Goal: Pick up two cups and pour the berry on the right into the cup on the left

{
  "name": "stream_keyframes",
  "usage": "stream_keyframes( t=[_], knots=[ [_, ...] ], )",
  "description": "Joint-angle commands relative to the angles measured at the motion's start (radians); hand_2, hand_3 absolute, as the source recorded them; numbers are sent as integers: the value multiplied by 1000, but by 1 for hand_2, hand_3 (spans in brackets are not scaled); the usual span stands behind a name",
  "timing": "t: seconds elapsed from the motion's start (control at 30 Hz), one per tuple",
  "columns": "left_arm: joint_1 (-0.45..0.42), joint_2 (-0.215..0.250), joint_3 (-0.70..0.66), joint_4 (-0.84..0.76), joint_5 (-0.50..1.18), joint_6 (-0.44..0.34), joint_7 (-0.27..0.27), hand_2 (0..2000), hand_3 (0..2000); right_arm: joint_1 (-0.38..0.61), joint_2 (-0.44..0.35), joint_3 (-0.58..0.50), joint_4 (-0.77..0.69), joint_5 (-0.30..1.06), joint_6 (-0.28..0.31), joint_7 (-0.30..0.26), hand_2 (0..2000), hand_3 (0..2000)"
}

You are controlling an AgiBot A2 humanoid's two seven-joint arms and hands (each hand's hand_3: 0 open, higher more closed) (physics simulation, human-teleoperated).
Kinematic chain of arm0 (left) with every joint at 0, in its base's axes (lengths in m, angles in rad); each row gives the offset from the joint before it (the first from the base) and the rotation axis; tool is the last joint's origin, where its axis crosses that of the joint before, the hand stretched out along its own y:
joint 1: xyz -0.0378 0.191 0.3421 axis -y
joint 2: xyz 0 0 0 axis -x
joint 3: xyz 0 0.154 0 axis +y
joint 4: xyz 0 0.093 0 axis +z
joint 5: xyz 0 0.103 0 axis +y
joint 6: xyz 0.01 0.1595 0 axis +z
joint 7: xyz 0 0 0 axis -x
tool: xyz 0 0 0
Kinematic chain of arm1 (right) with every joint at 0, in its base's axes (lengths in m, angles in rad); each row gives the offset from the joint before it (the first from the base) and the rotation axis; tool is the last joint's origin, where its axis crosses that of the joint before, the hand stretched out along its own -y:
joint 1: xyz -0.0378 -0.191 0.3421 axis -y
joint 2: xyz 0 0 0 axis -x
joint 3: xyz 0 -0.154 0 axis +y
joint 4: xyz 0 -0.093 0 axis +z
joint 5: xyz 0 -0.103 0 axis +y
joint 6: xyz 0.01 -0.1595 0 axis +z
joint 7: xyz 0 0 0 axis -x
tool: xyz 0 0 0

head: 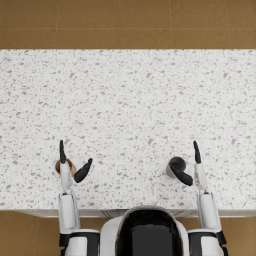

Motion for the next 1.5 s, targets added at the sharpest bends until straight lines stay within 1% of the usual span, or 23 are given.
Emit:
stream_keyframes(
  t=[0.03,0.17,0.23,0.3,0.4,0.5,0.67,0.87,1.13,1.17,1.2,1.37,1.43,1.5],
  knots=[
    [-75,56,-93,-7,2,0,0,0,0,-71,-1,-45,10,2,0,0,0,0],
    [-131,107,-123,6,6,0,0,0,0,-96,-10,-37,-7,6,0,0,0,0],
    [-154,129,-131,14,69,0,0,0,0,-117,-13,-34,-17,7,0,0,0,0],
    [-183,155,-146,27,108,0,0,0,0,-135,-14,-10,-30,70,0,0,0,0],
    [-202,174,-148,66,134,0,0,0,0,-155,-16,17,-63,121,0,0,0,0],
    [-203,180,-155,72,143,0,0,0,0,-158,-20,40,-79,139,0,0,0,0],
    [-183,170,-148,135,148,0,0,0,0,-138,-32,46,-135,148,0,0,0,0],
    [-161,162,-130,212,149,0,0,0,0,-79,-56,80,-255,150,0,0,0,0],
    [-117,145,-104,310,149,5,-3,0,0,-21,-85,105,-370,150,0,0,0,0],
    [-128,152,-114,273,149,7,-3,0,0,-21,-87,103,-370,150,1,0,0,0],
    [-113,144,-102,317,149,7,-3,0,0,-12,-91,105,-384,150,6,1,0,0],
    [-87,137,-89,372,149,4,-1,0,0,22,-110,130,-427,150,26,2,0,0],
    [-88,140,-80,384,149,4,0,0,0,27,-115,133,-438,150,19,3,0,0],
    [-69,133,-70,406,149,4,0,0,0,27,-117,132,-442,150,6,4,0,0]
  ],
)
